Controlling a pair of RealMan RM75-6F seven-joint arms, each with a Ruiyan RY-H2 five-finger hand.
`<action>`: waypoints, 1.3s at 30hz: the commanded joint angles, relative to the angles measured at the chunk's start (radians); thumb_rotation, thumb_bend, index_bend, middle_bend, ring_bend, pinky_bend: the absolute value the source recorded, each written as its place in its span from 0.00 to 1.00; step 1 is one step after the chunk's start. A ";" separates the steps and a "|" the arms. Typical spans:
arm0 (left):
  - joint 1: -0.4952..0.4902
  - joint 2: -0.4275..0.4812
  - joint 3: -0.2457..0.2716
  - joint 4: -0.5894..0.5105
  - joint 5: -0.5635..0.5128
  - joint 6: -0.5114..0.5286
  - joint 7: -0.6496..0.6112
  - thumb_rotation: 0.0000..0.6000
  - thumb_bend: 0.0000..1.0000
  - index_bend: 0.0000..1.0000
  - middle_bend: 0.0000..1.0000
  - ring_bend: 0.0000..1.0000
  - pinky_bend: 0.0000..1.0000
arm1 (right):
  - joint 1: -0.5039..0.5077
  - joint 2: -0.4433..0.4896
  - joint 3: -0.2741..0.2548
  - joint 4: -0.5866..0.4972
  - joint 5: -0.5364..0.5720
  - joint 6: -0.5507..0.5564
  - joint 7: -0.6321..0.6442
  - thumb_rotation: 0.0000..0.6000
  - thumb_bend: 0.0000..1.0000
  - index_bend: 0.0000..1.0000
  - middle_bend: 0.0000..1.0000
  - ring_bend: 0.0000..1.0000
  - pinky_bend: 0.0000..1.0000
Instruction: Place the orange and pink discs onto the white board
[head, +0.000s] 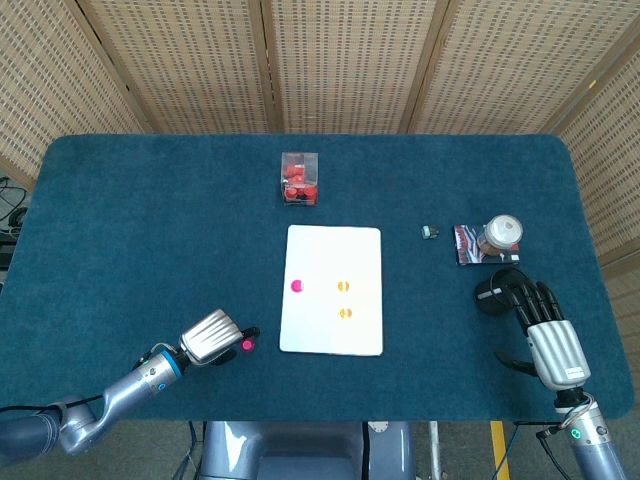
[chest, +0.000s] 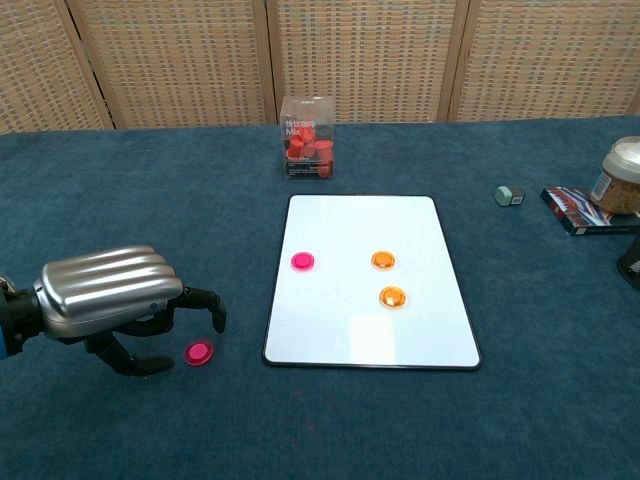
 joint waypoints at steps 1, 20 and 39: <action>0.001 -0.007 -0.002 0.006 -0.001 -0.003 0.004 1.00 0.34 0.31 1.00 1.00 0.88 | 0.000 0.001 0.000 0.000 0.000 0.000 0.001 1.00 0.00 0.00 0.00 0.00 0.00; 0.008 -0.043 -0.007 0.039 -0.007 -0.022 0.023 1.00 0.35 0.40 1.00 1.00 0.88 | -0.001 0.002 0.002 0.001 0.002 -0.001 0.005 1.00 0.00 0.00 0.00 0.00 0.00; -0.012 -0.014 -0.053 -0.002 -0.021 -0.012 0.035 1.00 0.36 0.49 1.00 1.00 0.88 | -0.001 0.004 0.001 -0.002 0.002 -0.002 0.007 1.00 0.00 0.00 0.00 0.00 0.00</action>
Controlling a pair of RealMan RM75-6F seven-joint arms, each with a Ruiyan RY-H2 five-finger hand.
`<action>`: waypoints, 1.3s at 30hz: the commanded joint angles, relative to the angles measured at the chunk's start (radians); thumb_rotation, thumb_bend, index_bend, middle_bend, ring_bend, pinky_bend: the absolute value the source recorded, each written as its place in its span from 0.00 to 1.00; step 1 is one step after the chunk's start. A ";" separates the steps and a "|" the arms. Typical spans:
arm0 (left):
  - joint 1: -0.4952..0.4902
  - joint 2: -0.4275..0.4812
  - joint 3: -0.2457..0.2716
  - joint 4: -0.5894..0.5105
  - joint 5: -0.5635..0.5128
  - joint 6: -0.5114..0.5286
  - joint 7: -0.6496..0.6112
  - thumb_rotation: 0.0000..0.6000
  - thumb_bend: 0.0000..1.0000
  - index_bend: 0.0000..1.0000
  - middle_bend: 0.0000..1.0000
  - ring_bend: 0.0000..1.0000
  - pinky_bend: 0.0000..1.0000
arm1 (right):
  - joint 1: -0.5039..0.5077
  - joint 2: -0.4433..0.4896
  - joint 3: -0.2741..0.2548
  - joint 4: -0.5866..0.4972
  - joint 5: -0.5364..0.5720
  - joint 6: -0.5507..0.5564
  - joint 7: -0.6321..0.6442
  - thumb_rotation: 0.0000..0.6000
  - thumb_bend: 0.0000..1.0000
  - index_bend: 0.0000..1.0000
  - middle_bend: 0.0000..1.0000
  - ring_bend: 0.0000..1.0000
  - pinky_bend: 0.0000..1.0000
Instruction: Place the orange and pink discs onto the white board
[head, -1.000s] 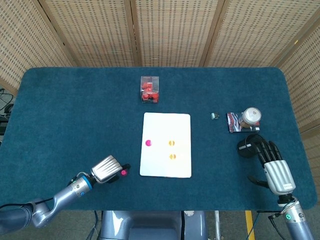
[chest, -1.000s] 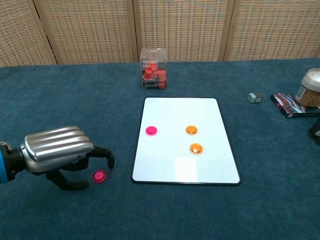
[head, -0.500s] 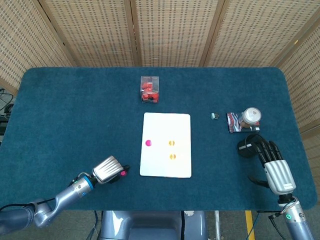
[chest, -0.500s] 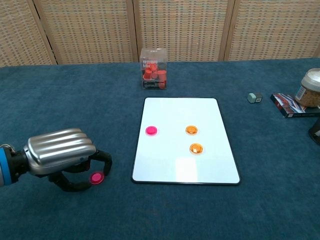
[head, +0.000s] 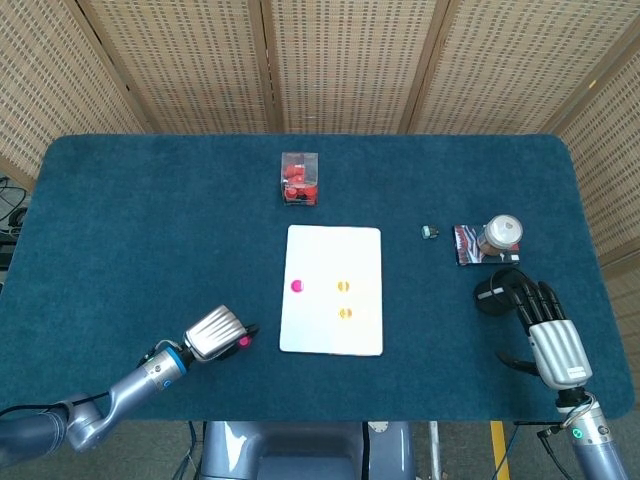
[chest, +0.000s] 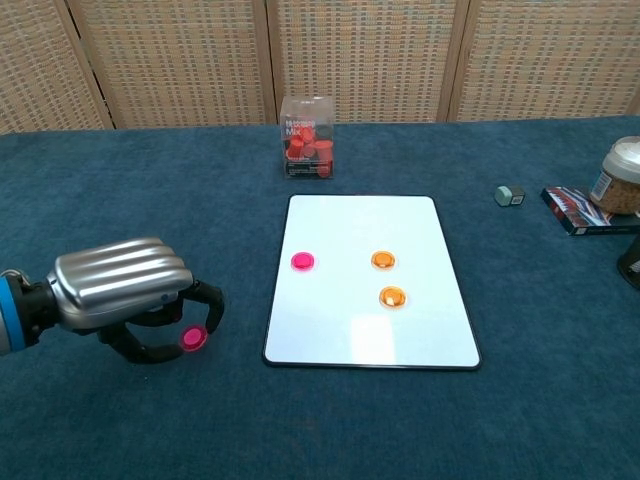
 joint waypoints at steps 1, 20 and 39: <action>-0.016 0.012 -0.026 -0.026 -0.014 -0.007 0.002 1.00 0.36 0.49 1.00 1.00 0.88 | 0.000 0.000 0.000 -0.001 0.000 0.000 -0.001 1.00 0.00 0.00 0.00 0.00 0.00; -0.160 -0.117 -0.220 -0.023 -0.247 -0.218 0.080 1.00 0.36 0.49 1.00 1.00 0.88 | 0.004 0.002 0.002 0.004 0.008 -0.014 0.008 1.00 0.00 0.00 0.00 0.00 0.00; -0.198 -0.190 -0.248 0.028 -0.360 -0.264 0.166 1.00 0.36 0.49 1.00 1.00 0.88 | 0.003 0.006 0.001 0.004 0.009 -0.013 0.018 1.00 0.00 0.00 0.00 0.00 0.00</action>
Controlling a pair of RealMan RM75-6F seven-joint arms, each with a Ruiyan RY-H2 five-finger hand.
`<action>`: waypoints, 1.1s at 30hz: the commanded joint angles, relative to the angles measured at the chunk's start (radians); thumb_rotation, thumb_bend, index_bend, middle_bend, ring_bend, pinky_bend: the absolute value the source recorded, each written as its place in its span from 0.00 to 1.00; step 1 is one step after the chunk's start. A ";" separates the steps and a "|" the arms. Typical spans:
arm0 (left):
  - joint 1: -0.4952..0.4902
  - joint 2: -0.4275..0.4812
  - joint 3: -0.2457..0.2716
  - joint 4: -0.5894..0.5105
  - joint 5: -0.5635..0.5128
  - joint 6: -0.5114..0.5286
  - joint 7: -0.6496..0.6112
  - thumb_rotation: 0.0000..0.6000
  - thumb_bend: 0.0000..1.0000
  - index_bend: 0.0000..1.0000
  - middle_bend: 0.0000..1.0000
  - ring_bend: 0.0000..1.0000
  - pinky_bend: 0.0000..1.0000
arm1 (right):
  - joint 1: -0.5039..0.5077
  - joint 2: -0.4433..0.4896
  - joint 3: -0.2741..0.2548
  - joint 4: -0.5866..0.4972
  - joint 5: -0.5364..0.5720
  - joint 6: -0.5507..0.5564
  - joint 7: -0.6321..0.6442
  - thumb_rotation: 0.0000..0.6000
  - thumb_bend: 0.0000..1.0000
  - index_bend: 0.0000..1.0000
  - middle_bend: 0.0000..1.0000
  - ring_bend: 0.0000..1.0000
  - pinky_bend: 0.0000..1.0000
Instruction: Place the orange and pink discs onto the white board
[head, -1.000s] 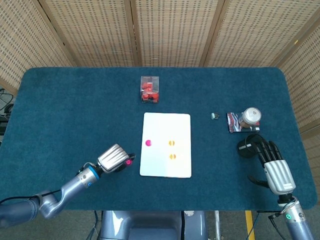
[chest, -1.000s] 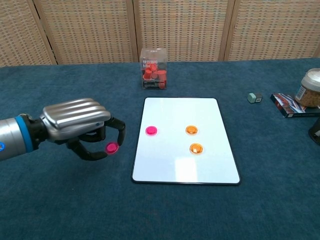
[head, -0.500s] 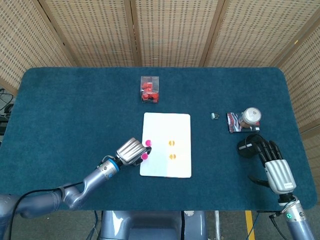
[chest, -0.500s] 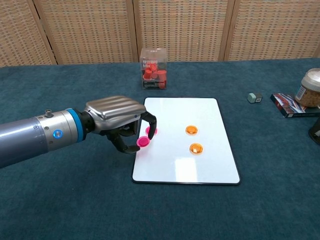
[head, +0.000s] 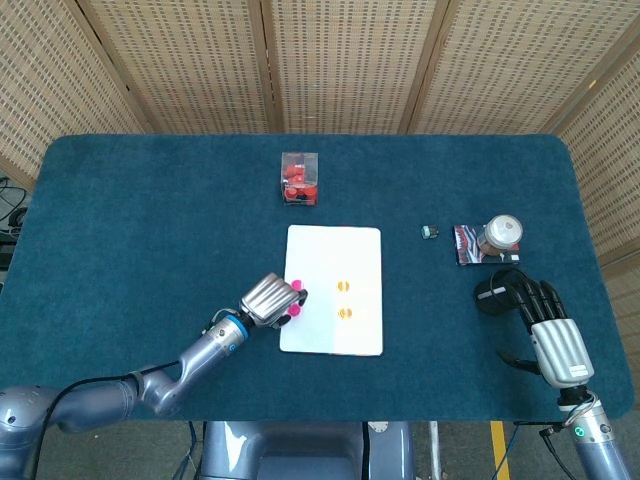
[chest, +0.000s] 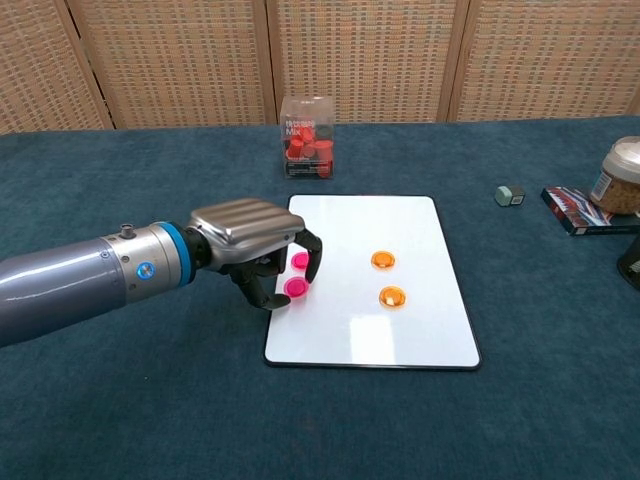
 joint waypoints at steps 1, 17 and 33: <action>-0.003 -0.007 0.000 0.006 -0.003 0.002 0.000 1.00 0.36 0.49 1.00 1.00 0.88 | 0.000 0.000 0.000 0.000 0.000 0.000 0.000 1.00 0.00 0.00 0.00 0.00 0.00; -0.017 -0.033 0.000 0.027 -0.057 -0.016 0.034 1.00 0.37 0.41 1.00 1.00 0.89 | 0.000 0.003 0.001 0.000 0.004 -0.005 0.006 1.00 0.00 0.00 0.00 0.00 0.00; 0.010 0.077 -0.011 -0.106 0.005 0.107 -0.008 1.00 0.36 0.25 1.00 1.00 0.88 | 0.000 0.003 0.000 0.000 0.003 -0.004 0.006 1.00 0.00 0.00 0.00 0.00 0.00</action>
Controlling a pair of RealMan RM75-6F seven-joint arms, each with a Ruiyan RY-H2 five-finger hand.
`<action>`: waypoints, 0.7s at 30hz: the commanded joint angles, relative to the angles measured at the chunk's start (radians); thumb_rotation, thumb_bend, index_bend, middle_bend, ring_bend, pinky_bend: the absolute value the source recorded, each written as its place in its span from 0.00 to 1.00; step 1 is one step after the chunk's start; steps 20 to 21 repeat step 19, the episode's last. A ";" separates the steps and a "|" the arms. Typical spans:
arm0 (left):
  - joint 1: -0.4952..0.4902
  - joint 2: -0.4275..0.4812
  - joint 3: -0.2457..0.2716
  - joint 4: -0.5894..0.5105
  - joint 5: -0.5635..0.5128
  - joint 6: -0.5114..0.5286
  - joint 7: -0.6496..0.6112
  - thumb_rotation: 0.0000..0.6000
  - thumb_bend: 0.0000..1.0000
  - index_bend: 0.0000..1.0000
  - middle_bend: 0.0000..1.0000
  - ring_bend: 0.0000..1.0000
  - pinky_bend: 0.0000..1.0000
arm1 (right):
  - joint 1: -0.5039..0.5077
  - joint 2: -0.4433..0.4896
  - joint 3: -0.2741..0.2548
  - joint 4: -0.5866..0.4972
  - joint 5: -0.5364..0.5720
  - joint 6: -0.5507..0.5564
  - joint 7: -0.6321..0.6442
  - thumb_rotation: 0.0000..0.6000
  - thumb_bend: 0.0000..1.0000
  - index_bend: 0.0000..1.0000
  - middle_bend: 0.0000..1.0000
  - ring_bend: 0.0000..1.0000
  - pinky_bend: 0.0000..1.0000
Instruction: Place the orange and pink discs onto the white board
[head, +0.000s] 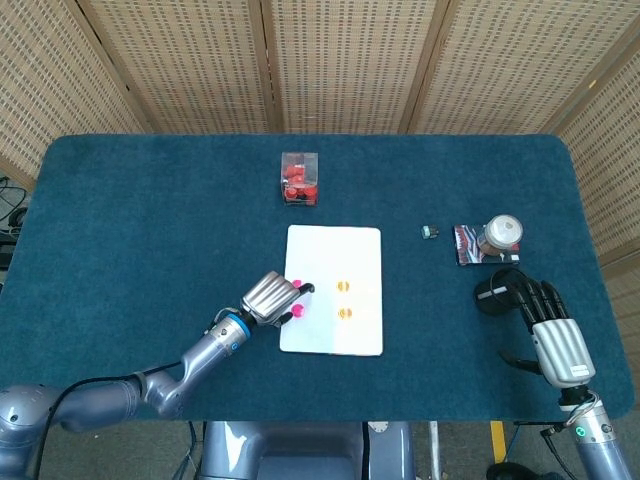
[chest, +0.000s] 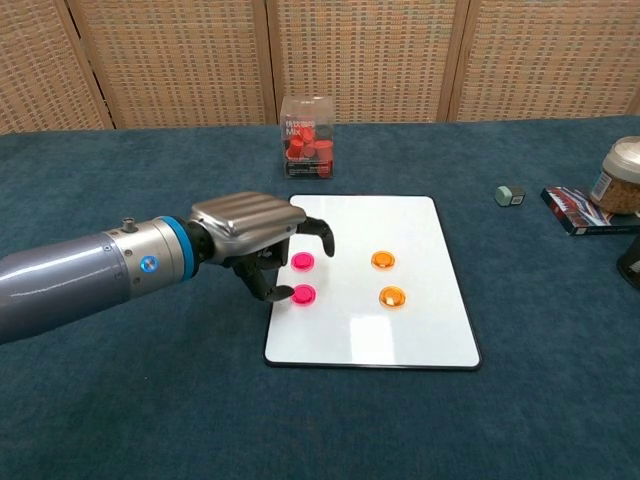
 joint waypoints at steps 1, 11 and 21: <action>0.025 0.083 -0.006 -0.092 0.063 0.087 -0.040 1.00 0.36 0.25 1.00 1.00 0.88 | 0.000 0.000 0.000 0.000 0.000 0.000 -0.001 1.00 0.00 0.00 0.00 0.00 0.00; 0.283 0.421 0.045 -0.298 0.192 0.514 -0.122 1.00 0.07 0.03 0.02 0.07 0.20 | -0.004 0.000 -0.003 -0.008 -0.012 0.016 -0.013 1.00 0.00 0.00 0.00 0.00 0.00; 0.555 0.470 0.111 -0.119 0.092 0.716 -0.350 1.00 0.00 0.00 0.00 0.00 0.00 | -0.008 -0.001 -0.005 -0.016 -0.022 0.030 -0.034 1.00 0.00 0.00 0.00 0.00 0.00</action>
